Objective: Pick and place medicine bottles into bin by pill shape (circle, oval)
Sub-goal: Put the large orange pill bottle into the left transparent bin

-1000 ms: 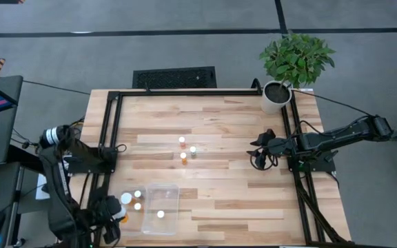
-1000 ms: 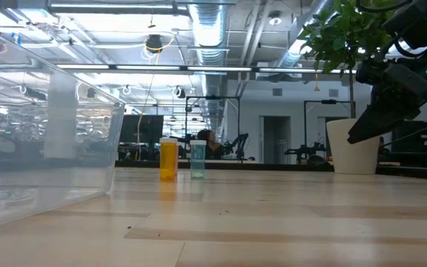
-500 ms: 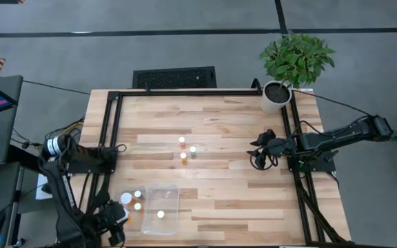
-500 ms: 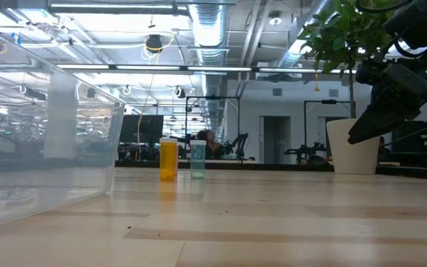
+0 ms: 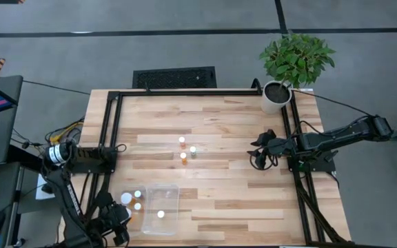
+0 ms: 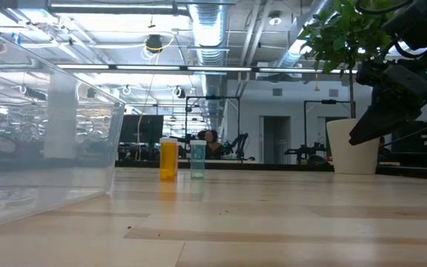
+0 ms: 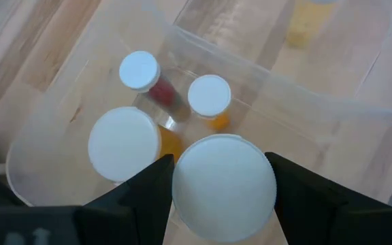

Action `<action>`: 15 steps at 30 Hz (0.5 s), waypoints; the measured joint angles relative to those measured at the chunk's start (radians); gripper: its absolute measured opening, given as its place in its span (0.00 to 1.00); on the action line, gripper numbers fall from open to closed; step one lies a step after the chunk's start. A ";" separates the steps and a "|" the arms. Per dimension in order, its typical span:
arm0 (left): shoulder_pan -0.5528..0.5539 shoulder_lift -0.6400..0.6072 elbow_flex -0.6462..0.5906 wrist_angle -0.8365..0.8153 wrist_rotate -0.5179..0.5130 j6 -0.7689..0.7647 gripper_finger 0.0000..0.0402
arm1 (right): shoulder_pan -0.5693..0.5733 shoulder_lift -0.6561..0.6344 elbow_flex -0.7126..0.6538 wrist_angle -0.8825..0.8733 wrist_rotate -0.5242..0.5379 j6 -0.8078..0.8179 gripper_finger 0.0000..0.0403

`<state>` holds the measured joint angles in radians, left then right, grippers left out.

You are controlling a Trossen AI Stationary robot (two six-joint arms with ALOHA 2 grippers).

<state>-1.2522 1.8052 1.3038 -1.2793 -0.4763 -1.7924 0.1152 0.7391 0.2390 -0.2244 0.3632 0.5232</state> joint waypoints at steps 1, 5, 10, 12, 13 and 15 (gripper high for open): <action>0.000 0.002 0.000 -0.001 -0.003 0.000 0.52 | 0.000 0.000 0.000 -0.006 0.000 0.000 0.58; 0.004 0.017 -0.001 0.012 -0.008 0.000 0.52 | 0.000 0.000 0.000 -0.008 0.000 0.000 0.58; 0.008 0.038 -0.001 0.039 0.017 0.001 0.52 | 0.000 0.000 0.000 -0.008 0.000 0.000 0.58; 0.010 0.039 -0.001 0.038 0.017 0.002 0.52 | 0.000 0.000 0.000 -0.008 0.000 0.000 0.58; 0.013 0.040 -0.001 0.037 0.018 0.007 0.52 | 0.000 0.000 0.000 -0.008 0.000 0.000 0.58; 0.017 0.041 -0.001 0.040 0.025 0.019 0.52 | 0.000 0.000 0.000 -0.008 0.000 0.000 0.58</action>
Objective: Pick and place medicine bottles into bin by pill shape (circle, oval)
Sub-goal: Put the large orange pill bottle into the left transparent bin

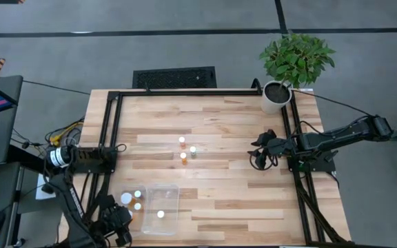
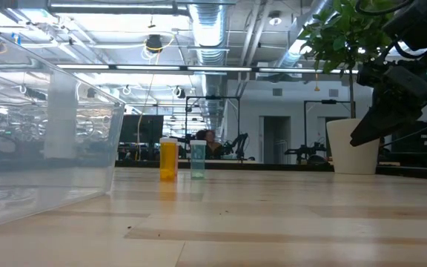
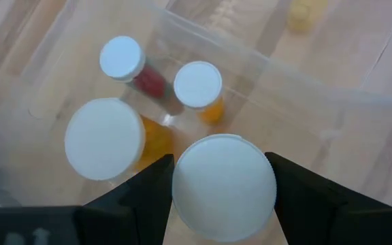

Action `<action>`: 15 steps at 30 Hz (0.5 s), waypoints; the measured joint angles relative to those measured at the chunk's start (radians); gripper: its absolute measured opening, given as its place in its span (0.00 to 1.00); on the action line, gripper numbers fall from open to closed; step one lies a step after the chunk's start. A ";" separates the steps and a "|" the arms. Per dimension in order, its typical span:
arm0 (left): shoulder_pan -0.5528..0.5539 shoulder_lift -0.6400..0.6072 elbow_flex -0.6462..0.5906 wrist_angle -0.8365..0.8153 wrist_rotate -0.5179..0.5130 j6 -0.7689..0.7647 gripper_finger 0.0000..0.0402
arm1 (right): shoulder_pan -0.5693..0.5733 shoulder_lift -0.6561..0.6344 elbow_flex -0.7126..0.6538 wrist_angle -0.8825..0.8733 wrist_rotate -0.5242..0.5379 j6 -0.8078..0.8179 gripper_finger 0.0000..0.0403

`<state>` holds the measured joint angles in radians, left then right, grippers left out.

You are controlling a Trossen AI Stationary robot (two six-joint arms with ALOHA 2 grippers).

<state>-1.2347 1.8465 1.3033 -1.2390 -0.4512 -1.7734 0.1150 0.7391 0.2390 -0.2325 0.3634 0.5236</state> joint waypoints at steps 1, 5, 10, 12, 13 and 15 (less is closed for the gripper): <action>0.000 0.000 0.000 0.001 -0.001 0.000 0.52 | 0.000 0.000 0.000 0.000 0.000 0.000 0.58; 0.004 0.000 0.000 0.000 -0.006 0.009 0.52 | 0.000 0.000 0.000 0.000 0.000 0.000 0.58; 0.007 0.000 0.000 0.000 -0.006 0.011 0.52 | 0.000 0.000 0.000 0.000 0.000 0.000 0.58; 0.007 0.000 0.000 0.000 -0.009 0.011 0.52 | 0.000 0.000 0.000 0.000 0.000 0.000 0.58; 0.007 0.000 0.000 0.000 -0.011 0.011 0.52 | 0.000 0.000 0.000 0.000 0.000 0.000 0.58; 0.007 0.000 0.000 0.000 -0.018 0.008 0.52 | 0.000 0.000 0.000 0.000 0.000 0.001 0.58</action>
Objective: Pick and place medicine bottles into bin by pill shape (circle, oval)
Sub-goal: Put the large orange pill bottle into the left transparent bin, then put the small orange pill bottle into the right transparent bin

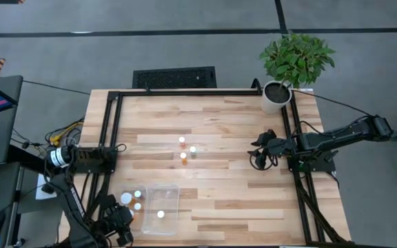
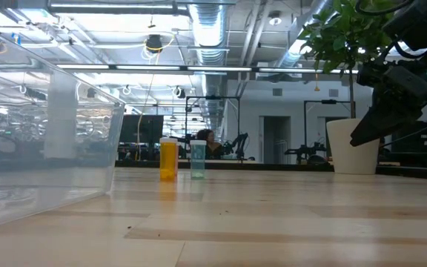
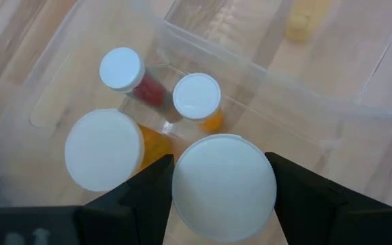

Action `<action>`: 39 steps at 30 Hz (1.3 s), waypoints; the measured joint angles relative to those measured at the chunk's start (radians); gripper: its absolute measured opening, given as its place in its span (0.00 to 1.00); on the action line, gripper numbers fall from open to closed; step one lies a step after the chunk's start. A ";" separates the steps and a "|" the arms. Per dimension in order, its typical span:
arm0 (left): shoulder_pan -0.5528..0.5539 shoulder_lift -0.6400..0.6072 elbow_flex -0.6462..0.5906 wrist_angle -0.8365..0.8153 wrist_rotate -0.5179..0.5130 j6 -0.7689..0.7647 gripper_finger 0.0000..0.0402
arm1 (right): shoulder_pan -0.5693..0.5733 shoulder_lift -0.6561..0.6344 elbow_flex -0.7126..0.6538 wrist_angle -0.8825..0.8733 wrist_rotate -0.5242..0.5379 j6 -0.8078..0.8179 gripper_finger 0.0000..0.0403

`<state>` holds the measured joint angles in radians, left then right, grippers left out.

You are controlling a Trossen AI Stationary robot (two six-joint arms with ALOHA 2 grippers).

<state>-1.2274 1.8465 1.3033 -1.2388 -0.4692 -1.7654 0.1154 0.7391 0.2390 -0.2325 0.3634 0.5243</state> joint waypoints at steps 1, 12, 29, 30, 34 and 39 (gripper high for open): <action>0.000 0.000 0.000 0.000 -0.001 0.000 0.52 | 0.000 0.000 0.000 0.000 0.000 0.000 0.58; 0.006 0.000 0.000 0.000 0.019 0.016 0.60 | 0.000 0.000 0.000 0.000 -0.002 0.000 0.58; 0.020 -0.005 0.104 -0.078 0.077 0.013 0.64 | 0.000 0.000 0.000 0.000 -0.003 0.000 0.58; 0.020 -0.005 0.126 -0.096 0.068 0.013 0.64 | 0.000 0.000 0.000 0.000 -0.003 0.000 0.58; 0.019 -0.005 0.226 -0.190 0.013 0.000 0.64 | 0.001 0.000 0.000 0.000 -0.003 -0.001 0.58; 0.059 -0.006 0.354 -0.340 -0.138 -0.010 0.64 | 0.001 0.000 0.000 0.000 -0.003 -0.002 0.58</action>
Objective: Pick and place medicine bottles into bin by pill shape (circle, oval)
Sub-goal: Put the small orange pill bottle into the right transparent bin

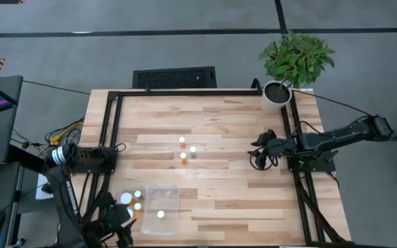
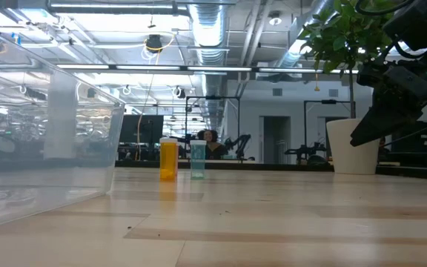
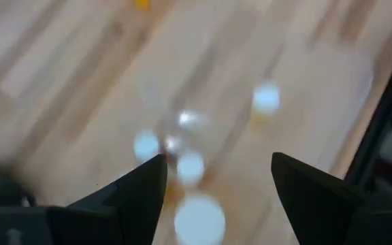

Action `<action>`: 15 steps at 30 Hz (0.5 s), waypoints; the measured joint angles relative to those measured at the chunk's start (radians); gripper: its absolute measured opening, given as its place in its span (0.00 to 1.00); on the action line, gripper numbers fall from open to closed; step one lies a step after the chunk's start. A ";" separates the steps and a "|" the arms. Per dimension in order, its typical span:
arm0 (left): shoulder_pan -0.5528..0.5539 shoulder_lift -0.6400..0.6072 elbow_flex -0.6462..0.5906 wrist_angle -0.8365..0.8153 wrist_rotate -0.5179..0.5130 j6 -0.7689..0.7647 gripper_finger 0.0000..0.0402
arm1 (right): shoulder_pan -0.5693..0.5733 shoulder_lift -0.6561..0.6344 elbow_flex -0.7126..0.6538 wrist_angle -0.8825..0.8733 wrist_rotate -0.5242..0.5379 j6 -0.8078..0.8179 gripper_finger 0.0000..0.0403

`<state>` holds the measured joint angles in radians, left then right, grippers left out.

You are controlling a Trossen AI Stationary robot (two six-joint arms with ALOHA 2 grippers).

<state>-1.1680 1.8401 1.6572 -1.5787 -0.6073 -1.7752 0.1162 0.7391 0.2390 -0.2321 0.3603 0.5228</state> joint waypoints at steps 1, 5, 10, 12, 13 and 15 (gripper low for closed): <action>0.021 -0.004 0.016 0.008 -0.025 0.040 0.64 | 0.000 0.000 0.000 0.000 0.000 -0.003 0.58; 0.144 -0.019 0.040 0.008 -0.056 0.265 0.64 | 0.000 0.000 0.000 -0.001 0.000 -0.007 0.58; 0.333 -0.017 0.039 0.008 -0.117 0.614 0.64 | 0.000 0.000 0.000 -0.002 0.000 -0.007 0.58; 0.408 -0.017 0.039 0.008 -0.172 0.723 0.64 | 0.000 0.000 0.000 -0.002 0.000 -0.007 0.58; 0.445 -0.017 0.039 0.008 -0.203 0.770 0.64 | 0.000 0.000 0.000 -0.002 0.000 -0.007 0.58; 0.516 -0.021 0.039 0.018 -0.249 0.849 0.64 | 0.000 0.000 0.000 -0.002 0.000 -0.007 0.58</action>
<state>-0.6519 1.8191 1.6957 -1.5602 -0.8558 -0.9267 0.1162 0.7391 0.2390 -0.2340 0.3599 0.5156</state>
